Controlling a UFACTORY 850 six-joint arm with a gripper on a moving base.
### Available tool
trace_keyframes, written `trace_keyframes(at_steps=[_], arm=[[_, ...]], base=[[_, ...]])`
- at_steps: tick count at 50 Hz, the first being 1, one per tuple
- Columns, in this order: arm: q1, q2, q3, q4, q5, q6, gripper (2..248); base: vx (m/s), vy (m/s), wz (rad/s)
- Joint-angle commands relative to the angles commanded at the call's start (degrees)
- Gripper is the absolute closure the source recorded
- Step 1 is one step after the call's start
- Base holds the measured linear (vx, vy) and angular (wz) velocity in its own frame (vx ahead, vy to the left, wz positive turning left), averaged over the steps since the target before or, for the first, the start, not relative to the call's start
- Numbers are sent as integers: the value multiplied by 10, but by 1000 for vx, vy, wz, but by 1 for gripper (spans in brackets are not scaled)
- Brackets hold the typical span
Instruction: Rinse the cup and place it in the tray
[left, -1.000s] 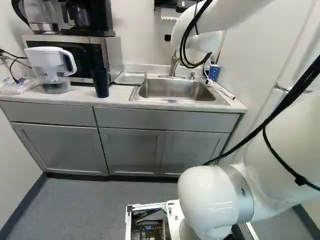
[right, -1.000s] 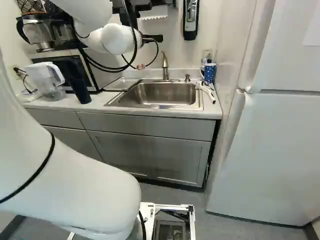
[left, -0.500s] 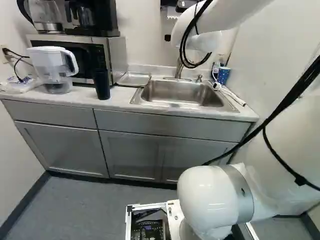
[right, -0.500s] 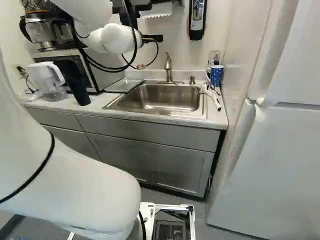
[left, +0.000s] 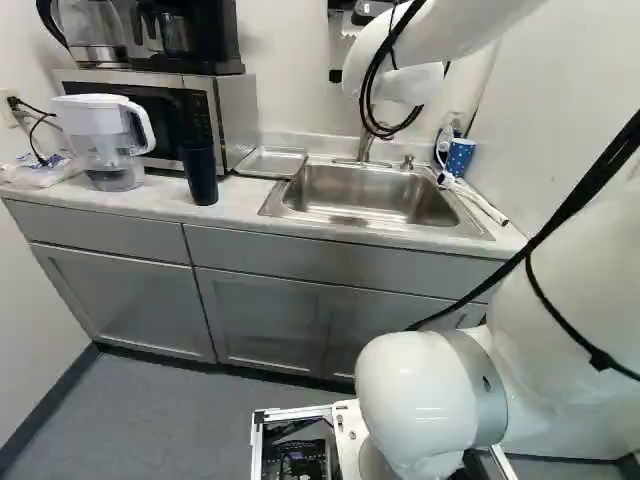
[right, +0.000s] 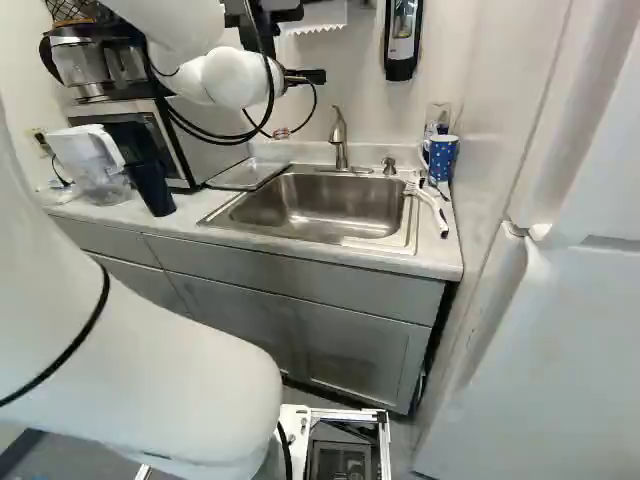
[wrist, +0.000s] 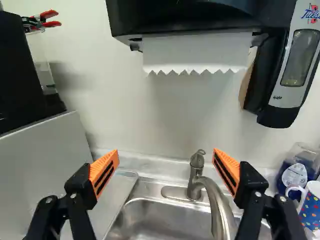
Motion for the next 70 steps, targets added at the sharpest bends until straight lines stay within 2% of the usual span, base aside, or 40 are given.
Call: trace_keyframes(at_steps=[26, 40, 53, 70], arm=[[0, -1, -1, 0, 0, 0, 3], [0, -14, -13, 0, -3, 0, 3], [1, -33, -29, 0, -20, 0, 3], [1, -62, -57, 0, -63, 0, 3]], base=[[20, -5, -1], [0, 0, 0], [0, 0, 0], [0, 0, 0]])
